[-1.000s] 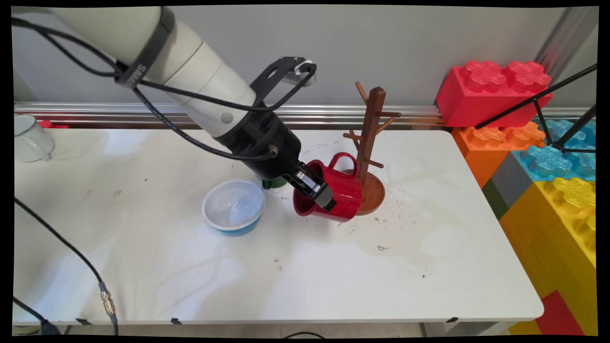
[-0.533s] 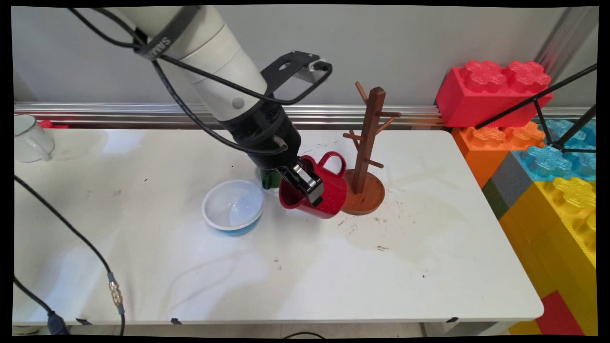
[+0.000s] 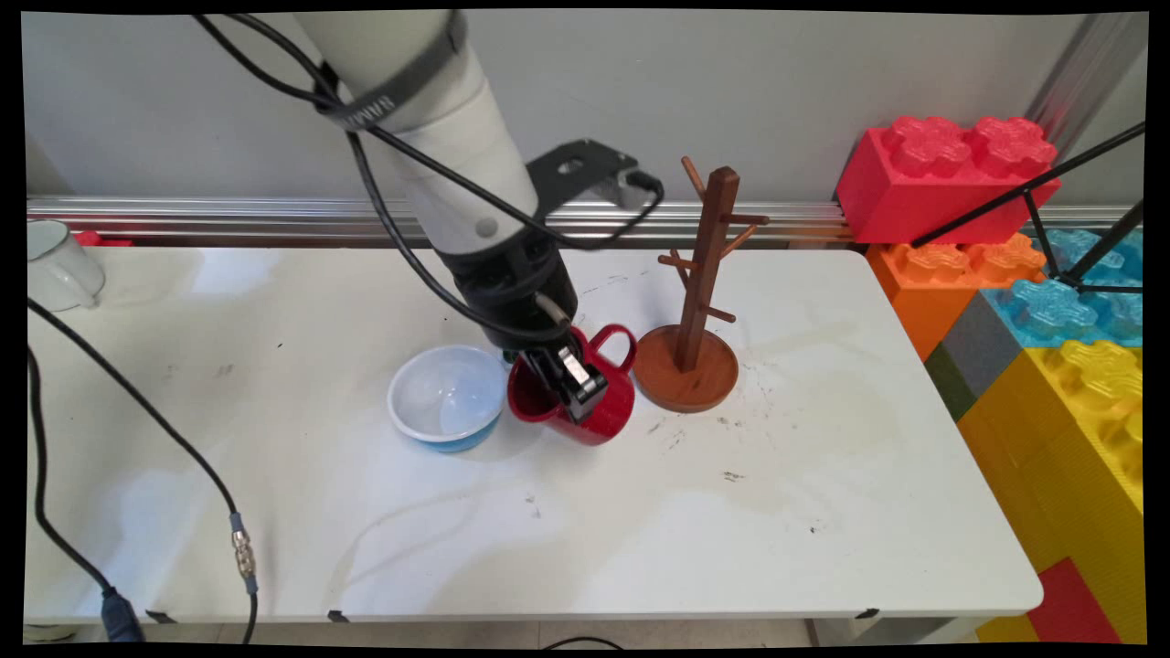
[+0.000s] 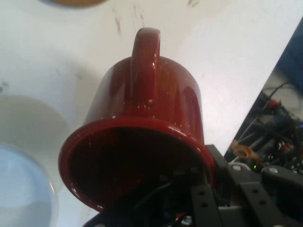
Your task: Place the picked object on the table
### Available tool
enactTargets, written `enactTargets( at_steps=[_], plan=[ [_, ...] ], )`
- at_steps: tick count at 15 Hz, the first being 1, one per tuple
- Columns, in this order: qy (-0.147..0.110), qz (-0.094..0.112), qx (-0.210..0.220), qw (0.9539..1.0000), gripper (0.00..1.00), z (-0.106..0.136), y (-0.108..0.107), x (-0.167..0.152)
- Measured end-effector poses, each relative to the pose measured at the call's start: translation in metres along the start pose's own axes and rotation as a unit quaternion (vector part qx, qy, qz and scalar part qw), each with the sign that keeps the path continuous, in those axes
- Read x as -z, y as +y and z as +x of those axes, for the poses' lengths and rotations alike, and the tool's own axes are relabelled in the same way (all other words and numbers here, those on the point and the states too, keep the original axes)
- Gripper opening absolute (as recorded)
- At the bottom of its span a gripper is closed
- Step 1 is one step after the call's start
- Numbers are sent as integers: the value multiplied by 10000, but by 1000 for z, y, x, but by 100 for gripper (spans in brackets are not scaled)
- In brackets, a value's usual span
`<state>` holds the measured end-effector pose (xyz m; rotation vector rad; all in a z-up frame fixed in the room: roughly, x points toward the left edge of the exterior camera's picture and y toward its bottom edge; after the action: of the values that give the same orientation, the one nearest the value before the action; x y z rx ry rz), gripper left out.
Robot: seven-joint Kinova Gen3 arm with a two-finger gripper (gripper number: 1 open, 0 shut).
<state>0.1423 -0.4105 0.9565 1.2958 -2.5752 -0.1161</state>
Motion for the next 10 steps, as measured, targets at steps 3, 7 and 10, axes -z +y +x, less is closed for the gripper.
enactTargets(
  at_steps=[3,7,10],
  plan=[
    [-263,157,35,9995,0,9,4,-13],
    [-647,317,243,9971,0,19,9,-30],
    [-885,378,380,9946,0,23,14,-41]
  ],
)
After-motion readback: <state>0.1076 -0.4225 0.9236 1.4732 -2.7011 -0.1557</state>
